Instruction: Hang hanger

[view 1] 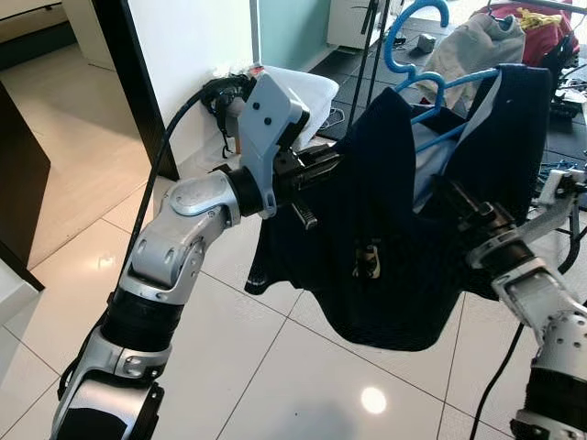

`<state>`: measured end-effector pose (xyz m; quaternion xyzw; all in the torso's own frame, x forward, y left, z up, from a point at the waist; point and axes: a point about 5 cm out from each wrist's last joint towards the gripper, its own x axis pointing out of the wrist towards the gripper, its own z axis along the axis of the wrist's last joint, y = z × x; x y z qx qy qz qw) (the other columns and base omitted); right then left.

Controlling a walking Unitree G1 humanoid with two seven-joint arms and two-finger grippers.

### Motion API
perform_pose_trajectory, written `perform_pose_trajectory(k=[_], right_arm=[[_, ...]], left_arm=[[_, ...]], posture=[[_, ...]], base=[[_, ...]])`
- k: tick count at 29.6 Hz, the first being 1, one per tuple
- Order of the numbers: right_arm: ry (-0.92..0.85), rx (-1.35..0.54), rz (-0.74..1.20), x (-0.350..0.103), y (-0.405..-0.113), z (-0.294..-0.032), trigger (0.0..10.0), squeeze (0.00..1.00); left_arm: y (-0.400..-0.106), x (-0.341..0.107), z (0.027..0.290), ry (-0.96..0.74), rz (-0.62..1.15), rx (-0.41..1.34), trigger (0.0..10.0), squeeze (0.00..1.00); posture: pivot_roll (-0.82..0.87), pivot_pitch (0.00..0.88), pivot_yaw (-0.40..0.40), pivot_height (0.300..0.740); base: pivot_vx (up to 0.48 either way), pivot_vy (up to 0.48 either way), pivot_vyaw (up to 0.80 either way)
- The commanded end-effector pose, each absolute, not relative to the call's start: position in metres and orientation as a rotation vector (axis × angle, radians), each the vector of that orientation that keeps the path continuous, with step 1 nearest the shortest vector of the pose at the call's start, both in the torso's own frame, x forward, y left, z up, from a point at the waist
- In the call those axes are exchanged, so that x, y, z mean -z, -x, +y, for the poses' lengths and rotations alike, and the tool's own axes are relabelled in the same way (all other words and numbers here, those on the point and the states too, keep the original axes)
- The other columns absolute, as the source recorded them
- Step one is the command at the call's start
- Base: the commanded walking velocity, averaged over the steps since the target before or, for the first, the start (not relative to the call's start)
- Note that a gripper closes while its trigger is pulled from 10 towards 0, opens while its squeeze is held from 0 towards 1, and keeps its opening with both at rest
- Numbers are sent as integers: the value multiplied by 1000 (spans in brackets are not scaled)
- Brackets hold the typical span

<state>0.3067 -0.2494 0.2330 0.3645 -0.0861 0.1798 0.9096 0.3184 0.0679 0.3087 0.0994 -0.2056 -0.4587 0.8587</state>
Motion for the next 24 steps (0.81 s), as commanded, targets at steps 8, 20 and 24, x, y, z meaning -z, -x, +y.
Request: perform_pose_trajectory(k=[8, 20, 24], right_arm=[[-713, -349, -181, -239, -303, -254, 0, 0], [-634, -389, -132, -245, -299, -253, 0, 0], [-601, -408, -95, -242, -297, -250, 0, 0]], left_arm=[[-330, -290, 81, -437, -396, 863, 10000, 0], [-321, -250, 94, -740, -289, 1042, 10000, 0], [-309, -243, 97, -740, -262, 1182, 10000, 0]], posture=[[-31, 149, -18, 740], [-39, 153, -20, 740], [-42, 156, -21, 740]], base=[[0, 0, 0], [0, 0, 0], [0, 0, 0]])
